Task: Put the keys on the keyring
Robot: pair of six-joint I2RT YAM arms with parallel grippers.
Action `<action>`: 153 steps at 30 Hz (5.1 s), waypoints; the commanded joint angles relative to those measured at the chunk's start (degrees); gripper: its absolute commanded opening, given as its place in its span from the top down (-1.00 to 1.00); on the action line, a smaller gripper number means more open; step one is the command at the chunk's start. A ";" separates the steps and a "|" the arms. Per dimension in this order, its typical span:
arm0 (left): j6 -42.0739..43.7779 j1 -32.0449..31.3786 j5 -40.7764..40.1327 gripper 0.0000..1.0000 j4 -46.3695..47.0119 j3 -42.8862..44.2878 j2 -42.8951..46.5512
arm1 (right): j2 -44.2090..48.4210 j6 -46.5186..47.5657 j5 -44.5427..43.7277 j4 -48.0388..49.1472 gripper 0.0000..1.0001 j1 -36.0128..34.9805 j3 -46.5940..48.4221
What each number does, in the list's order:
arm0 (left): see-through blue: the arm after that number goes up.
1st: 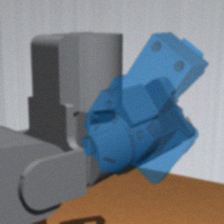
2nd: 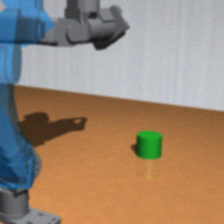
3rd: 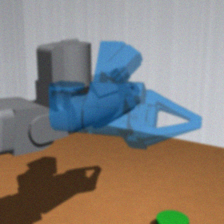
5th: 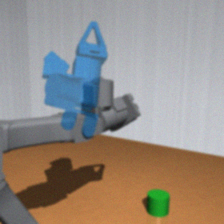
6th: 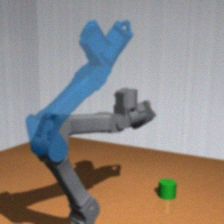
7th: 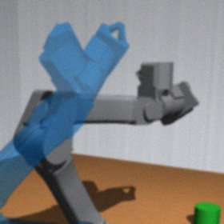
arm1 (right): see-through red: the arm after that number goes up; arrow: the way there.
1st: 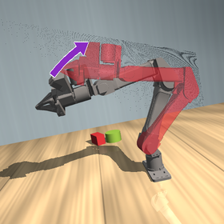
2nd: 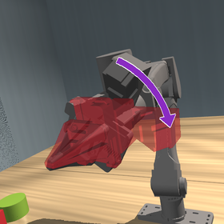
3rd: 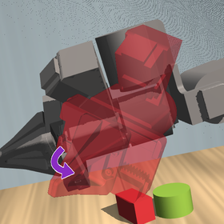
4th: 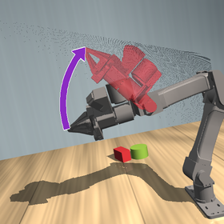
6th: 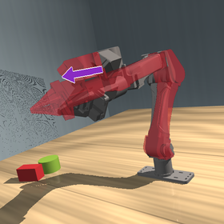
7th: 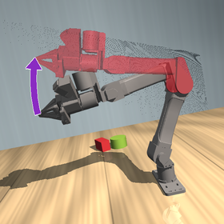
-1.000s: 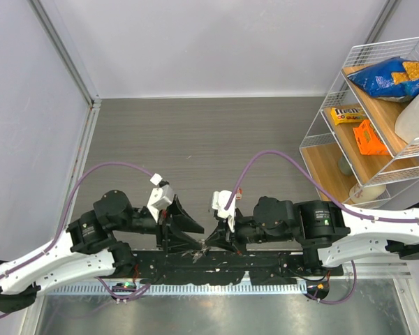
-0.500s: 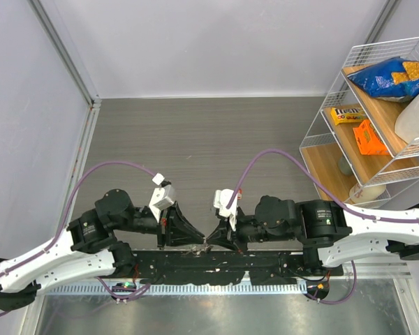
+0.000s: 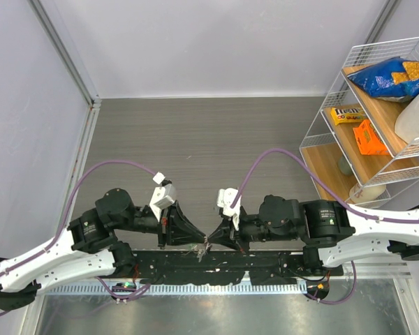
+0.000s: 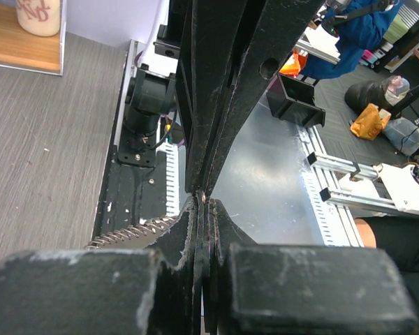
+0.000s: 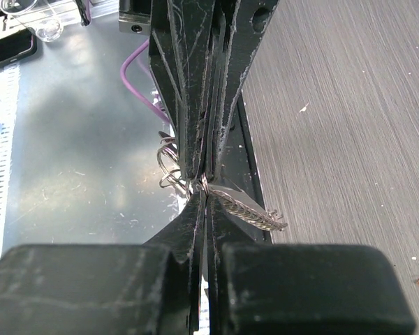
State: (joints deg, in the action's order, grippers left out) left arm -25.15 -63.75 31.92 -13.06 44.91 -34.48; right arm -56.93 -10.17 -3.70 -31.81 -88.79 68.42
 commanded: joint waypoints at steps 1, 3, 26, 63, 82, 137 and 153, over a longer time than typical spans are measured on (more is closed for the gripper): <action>-0.25 0.03 -1.86 1.00 0.41 2.12 -0.15 | 3.13 1.21 0.63 4.30 0.88 -0.15 -0.57; -0.34 0.03 -2.74 1.00 0.40 2.20 -0.24 | 3.40 1.47 0.89 4.30 0.88 -0.15 -1.19; -1.84 0.03 -7.49 1.00 0.58 1.59 1.52 | 10.43 4.46 0.46 9.40 0.32 -0.24 -7.16; -1.13 0.11 -7.58 1.00 0.93 0.36 4.86 | 6.66 -3.27 -1.13 11.86 0.28 -0.24 -4.97; -1.40 0.11 -9.16 1.00 0.67 -0.61 7.06 | 2.53 -10.39 -3.06 13.71 0.34 -0.06 -3.12; -5.44 0.03 -12.85 1.00 1.63 -2.63 10.31 | 3.13 2.52 2.30 13.80 0.89 1.78 -6.98; -6.85 0.11 -16.63 -1.00 2.60 -3.42 11.19 | 5.60 15.10 9.23 11.86 0.89 1.25 -5.58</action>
State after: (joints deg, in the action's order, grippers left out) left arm -33.82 -63.75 15.97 -14.37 40.88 -24.21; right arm -52.42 1.74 1.74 -22.83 -87.18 60.36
